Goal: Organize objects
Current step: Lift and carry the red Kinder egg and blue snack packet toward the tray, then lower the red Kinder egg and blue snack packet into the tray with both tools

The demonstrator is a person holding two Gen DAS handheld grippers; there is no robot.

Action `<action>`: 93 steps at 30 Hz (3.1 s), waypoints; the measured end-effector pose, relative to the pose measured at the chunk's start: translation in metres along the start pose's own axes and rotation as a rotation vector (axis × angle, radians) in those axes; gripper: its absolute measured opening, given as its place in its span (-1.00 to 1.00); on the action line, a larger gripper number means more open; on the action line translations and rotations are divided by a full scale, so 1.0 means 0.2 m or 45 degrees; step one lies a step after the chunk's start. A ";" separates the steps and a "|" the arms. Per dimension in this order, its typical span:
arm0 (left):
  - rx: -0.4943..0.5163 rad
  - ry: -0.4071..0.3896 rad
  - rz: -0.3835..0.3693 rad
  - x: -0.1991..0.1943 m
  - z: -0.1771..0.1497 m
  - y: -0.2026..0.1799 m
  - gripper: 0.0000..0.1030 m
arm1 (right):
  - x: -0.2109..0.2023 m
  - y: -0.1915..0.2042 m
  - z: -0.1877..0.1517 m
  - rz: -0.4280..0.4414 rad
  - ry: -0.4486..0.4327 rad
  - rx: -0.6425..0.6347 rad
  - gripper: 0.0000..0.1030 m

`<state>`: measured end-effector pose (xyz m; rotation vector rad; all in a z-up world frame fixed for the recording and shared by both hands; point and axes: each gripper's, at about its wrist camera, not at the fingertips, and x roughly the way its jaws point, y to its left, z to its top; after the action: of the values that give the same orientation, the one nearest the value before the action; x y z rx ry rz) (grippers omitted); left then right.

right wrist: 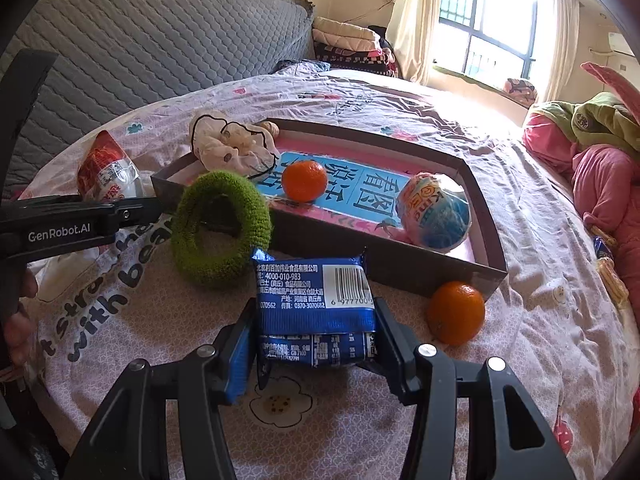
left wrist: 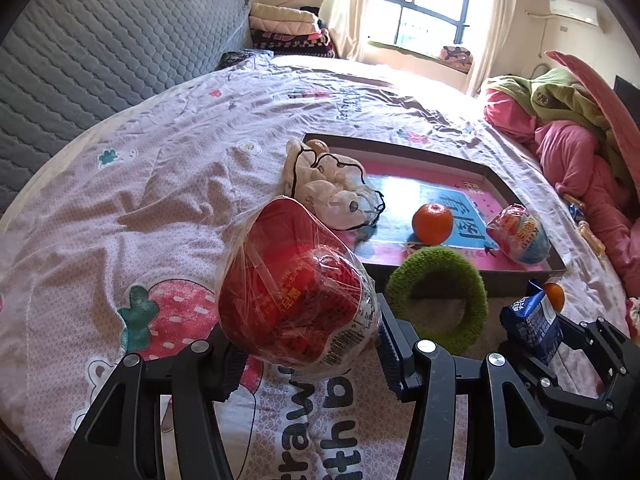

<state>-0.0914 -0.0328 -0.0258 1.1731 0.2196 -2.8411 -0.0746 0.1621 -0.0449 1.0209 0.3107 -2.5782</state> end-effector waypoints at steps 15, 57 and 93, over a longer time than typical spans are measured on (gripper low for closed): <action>0.079 -0.115 -0.036 -0.23 0.10 -0.14 0.11 | -0.21 -0.04 0.15 -0.011 -0.160 0.055 0.05; 0.147 -0.176 -0.005 -0.05 0.47 -0.20 0.11 | -0.16 -0.13 0.48 -0.009 -0.269 0.068 0.05; 0.128 0.029 0.029 0.39 0.37 -0.13 0.11 | 0.24 -0.20 0.42 0.017 -0.066 0.117 0.05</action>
<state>-0.2013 -0.0176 -0.0267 1.2176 0.0650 -2.8507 -0.1748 0.1605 -0.0145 0.9813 0.1734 -2.6235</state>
